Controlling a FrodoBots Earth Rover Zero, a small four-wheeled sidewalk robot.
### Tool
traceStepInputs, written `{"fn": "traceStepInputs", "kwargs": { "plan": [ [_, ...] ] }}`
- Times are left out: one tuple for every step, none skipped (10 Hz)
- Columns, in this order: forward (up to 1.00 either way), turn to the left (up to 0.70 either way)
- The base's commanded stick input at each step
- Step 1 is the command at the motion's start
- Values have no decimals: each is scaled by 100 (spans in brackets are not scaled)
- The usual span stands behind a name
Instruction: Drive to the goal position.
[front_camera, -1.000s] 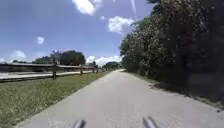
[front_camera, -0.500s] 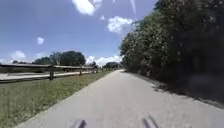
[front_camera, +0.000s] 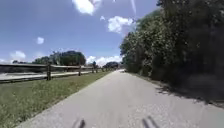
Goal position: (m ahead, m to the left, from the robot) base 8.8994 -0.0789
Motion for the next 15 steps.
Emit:
{"fn": "traceStepInputs", "kwargs": {
  "plan": [
    [50,-22],
    [50,-50],
    [50,-50],
    [50,-49],
    [50,-29],
    [50,-10],
    [50,0],
    [50,0],
    [50,0],
    [50,0],
    [50,0],
    [50,0],
    [50,0],
    [50,0],
    [50,0]
  ]
}}
